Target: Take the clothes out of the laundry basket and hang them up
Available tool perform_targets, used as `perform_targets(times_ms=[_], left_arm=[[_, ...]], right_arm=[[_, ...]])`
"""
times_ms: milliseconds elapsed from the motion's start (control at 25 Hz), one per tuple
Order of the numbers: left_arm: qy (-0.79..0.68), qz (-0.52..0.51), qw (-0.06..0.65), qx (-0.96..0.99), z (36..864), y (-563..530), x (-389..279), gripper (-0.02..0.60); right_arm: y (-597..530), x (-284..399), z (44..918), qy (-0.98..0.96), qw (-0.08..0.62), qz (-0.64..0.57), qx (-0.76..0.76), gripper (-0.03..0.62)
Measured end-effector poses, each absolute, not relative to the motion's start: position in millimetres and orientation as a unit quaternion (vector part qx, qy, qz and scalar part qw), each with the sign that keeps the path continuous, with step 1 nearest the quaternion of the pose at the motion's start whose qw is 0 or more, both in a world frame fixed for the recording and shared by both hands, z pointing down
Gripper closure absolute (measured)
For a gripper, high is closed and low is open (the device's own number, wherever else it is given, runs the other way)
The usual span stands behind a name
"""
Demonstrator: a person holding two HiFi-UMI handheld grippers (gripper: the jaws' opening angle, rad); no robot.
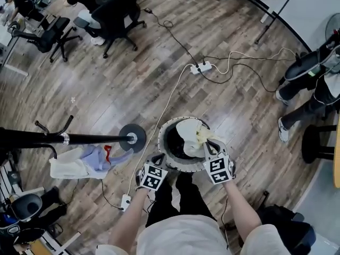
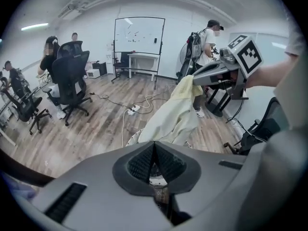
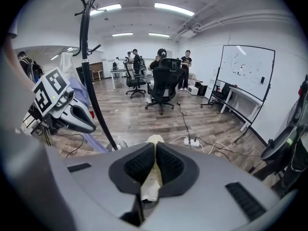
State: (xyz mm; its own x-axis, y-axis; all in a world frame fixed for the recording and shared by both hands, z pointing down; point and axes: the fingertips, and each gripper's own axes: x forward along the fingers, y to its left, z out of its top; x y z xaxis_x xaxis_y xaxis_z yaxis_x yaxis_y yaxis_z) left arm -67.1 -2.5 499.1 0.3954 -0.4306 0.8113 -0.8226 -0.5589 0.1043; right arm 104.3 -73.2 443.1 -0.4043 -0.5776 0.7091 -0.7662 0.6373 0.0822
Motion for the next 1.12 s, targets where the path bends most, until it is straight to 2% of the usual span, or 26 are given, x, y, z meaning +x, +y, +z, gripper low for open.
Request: perform_targets(times_ms=[480, 760, 920, 960, 1040, 1120], left_arm=[[-0.390, 0.324, 0.174, 0.844, 406.3, -11.7, -62.7, 0.560], [-0.417, 0.296, 0.177, 0.841, 389.7, -2.1, -97.0, 0.558], [-0.419, 0.292, 0.176, 0.842, 389.1, 14.9, -107.2, 0.555], [-0.418, 0.290, 0.175, 0.843, 387.9, 18.4, -107.4, 0.544], [-0.414, 0.295, 0.166, 0.845, 387.0, 25.2, -106.3, 0.445], [-0.410, 0.307, 0.149, 0.846, 386.8, 29.8, -104.5, 0.431]], right_arm=[[-77.7, 50.7, 275.1, -0.883, 0.284, 0.014, 0.375, 0.576], [-90.2, 17.5, 179.0, -0.898, 0.209, -0.011, 0.387, 0.576], [-93.2, -5.2, 136.4, -0.901, 0.191, -0.037, 0.387, 0.576], [-93.7, -10.5, 127.8, -0.901, 0.190, -0.041, 0.388, 0.576], [-94.4, -20.8, 111.7, -0.901, 0.184, -0.043, 0.392, 0.576], [-96.3, -29.6, 97.1, -0.901, 0.175, -0.042, 0.396, 0.576]])
